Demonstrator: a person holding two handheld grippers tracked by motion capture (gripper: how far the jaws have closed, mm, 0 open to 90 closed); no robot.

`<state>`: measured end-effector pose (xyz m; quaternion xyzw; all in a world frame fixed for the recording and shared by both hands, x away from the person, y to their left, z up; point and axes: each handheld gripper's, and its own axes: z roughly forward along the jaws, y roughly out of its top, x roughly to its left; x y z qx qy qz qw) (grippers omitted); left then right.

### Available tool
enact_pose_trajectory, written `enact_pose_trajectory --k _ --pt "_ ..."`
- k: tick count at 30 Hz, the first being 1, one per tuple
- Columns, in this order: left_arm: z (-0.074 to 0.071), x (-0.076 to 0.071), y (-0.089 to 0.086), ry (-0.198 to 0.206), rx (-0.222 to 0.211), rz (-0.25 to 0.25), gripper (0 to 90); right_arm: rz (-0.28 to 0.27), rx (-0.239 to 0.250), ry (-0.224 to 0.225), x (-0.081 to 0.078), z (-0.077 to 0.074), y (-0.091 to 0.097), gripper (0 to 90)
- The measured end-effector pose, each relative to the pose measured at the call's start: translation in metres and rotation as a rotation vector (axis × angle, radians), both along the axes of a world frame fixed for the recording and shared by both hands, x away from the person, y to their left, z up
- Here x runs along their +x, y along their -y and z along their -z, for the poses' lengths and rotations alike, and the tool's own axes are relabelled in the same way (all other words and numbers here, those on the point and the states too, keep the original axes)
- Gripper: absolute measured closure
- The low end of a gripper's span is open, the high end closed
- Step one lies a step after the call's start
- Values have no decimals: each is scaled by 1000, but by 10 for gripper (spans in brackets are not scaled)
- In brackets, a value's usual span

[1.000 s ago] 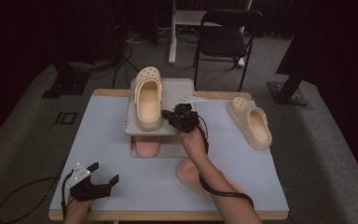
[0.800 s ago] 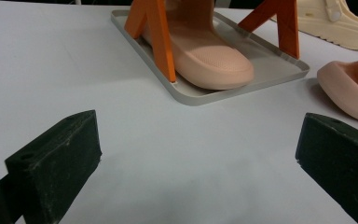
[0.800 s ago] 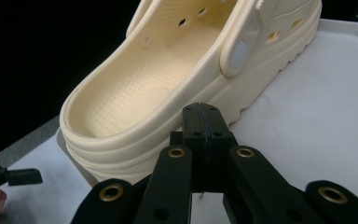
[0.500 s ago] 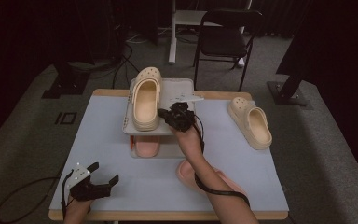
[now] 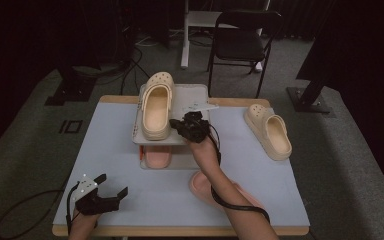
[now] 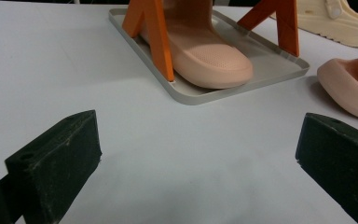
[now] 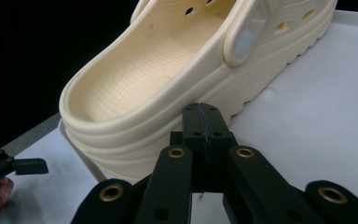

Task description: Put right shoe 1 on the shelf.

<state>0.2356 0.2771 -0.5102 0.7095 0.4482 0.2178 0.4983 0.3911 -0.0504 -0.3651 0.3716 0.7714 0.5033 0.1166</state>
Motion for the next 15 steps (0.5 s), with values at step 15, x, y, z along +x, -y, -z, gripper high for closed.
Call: enact_pose_trajectory --k 15 --pt "1 1 0 -4 -6 -6 1 11 7 18 -4 -10 24 665"
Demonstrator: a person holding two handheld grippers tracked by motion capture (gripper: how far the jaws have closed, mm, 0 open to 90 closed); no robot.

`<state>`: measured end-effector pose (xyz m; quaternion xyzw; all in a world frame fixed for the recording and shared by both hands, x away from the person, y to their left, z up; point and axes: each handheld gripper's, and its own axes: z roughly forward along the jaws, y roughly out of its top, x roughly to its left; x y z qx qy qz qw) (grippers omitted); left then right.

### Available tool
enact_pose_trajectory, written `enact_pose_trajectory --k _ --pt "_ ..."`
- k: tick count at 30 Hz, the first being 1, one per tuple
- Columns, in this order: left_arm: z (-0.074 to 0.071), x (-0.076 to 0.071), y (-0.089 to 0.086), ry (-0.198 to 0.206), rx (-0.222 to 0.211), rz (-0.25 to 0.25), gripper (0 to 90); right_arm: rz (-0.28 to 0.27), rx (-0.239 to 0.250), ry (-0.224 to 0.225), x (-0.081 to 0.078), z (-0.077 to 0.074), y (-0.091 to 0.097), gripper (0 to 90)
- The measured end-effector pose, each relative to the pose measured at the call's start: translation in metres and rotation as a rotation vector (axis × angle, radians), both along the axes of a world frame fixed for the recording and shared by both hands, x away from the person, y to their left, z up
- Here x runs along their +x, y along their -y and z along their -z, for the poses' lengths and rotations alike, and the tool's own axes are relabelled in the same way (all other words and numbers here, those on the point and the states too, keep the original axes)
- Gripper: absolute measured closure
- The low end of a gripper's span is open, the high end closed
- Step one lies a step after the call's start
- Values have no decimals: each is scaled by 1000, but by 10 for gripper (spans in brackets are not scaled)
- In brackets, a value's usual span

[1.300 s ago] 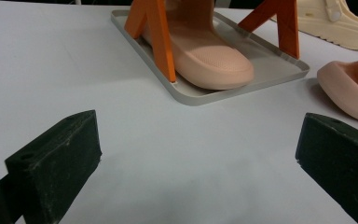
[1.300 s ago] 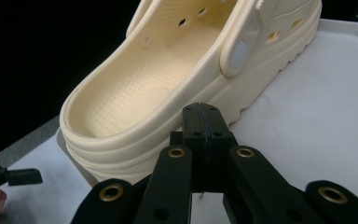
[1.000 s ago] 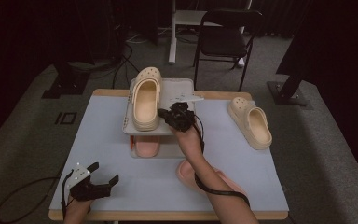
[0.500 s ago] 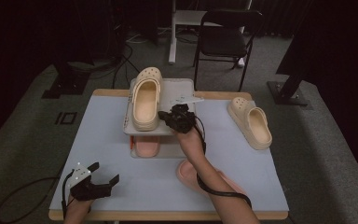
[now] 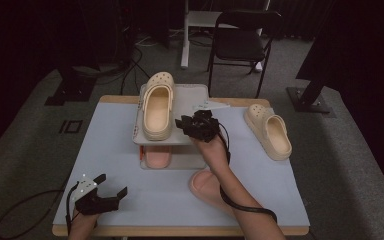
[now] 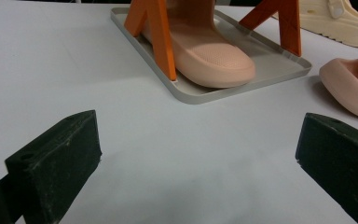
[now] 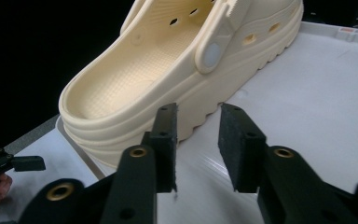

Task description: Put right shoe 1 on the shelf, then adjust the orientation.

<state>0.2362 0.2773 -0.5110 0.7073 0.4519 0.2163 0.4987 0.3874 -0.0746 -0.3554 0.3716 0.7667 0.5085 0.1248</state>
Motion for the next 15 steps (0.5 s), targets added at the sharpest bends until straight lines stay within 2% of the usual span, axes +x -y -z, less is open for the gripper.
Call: enact_pose_trajectory --k 7,15 --pt "0 0 2 2 1 4 1 -17 20 21 -7 -8 9 528" --pt "0 0 -1 0 2 4 1 -29 29 41 -16 -18 27 477"
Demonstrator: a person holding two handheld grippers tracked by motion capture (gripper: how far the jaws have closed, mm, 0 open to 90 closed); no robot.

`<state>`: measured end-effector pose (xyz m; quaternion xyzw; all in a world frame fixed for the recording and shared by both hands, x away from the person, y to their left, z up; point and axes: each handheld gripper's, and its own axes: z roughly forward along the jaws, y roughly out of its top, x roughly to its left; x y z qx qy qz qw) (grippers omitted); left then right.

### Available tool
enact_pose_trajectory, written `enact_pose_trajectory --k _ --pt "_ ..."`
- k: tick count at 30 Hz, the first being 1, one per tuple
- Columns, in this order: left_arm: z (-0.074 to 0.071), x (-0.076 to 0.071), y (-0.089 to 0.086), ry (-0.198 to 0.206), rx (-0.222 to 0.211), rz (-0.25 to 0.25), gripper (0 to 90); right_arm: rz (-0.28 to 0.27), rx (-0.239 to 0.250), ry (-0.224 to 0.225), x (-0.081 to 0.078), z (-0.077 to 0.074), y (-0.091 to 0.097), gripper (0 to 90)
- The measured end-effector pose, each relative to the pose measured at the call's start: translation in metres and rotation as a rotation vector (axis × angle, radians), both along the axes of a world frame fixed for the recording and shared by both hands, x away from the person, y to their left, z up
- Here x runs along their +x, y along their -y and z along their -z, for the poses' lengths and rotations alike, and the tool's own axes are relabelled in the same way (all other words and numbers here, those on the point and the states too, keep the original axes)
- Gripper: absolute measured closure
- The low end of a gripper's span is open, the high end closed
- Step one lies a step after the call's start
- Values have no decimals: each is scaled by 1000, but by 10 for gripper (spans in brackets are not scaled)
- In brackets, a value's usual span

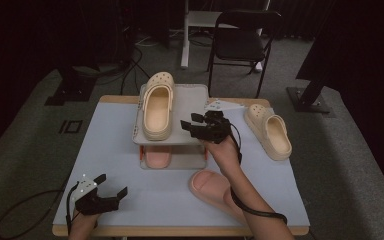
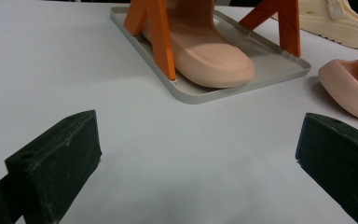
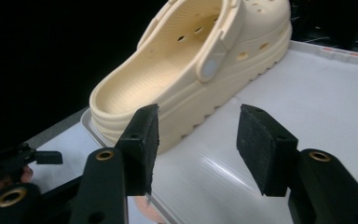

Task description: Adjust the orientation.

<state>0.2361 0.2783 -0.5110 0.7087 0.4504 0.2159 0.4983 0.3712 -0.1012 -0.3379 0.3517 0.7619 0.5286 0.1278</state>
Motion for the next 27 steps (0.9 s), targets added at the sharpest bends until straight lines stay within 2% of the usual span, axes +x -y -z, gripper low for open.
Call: enact_pose_trajectory --k 10,18,27 --pt "1 0 2 -3 3 4 1 14 15 9 -10 -2 28 463" --pt "1 1 2 2 4 12 1 27 37 12 -17 4 49 454" --pt "1 1 2 2 1 15 1 39 43 26 -36 18 75 447"
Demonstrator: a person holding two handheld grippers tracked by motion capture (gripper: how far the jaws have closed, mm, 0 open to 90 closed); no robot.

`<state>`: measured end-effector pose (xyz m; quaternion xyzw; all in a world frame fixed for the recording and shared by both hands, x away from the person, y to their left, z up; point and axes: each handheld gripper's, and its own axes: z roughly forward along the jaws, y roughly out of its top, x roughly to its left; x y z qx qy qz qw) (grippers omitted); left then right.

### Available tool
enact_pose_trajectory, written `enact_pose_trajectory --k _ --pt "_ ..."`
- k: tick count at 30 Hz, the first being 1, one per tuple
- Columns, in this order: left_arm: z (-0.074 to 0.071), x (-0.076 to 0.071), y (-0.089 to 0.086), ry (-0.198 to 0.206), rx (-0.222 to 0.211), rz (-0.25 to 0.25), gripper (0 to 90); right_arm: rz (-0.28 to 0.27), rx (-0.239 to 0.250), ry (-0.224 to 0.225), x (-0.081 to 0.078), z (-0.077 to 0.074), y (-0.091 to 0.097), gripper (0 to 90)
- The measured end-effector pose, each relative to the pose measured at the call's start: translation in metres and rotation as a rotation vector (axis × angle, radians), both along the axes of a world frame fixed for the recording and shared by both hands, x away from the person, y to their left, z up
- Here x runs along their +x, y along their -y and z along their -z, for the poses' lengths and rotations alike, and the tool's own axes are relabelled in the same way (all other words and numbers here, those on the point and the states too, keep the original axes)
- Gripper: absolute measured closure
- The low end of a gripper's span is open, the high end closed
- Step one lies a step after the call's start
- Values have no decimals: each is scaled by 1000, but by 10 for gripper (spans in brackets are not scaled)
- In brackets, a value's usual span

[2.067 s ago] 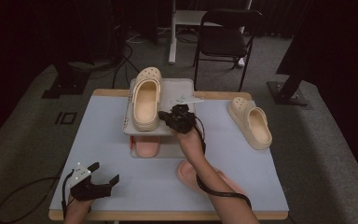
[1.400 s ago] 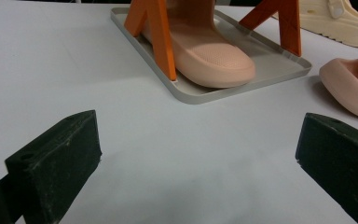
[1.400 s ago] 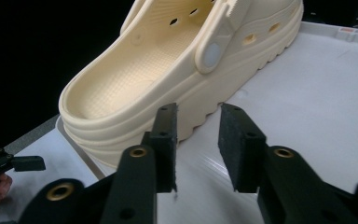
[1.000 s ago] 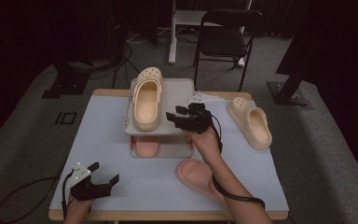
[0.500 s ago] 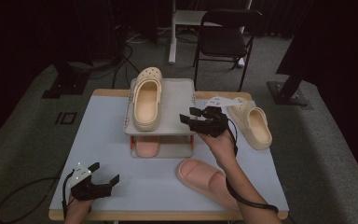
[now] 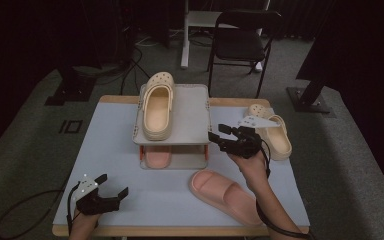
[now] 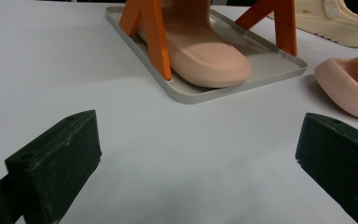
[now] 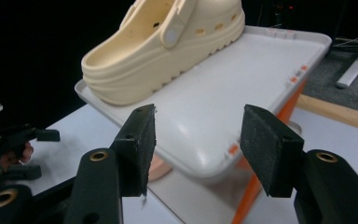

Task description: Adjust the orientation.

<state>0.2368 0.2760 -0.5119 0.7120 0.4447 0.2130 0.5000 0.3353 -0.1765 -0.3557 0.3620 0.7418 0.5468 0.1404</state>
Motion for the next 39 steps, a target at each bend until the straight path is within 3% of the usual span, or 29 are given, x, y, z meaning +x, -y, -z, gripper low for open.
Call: enact_pose_trajectory --k 21,33,39 --pt "-1 0 1 10 -10 4 1 10 -13 -12 -25 43 43 422" --pt "-2 1 1 12 -17 3 1 -23 -85 -38 -38 78 56 410" --pt "-1 1 1 15 -24 3 1 -25 -91 -70 -44 90 65 410"
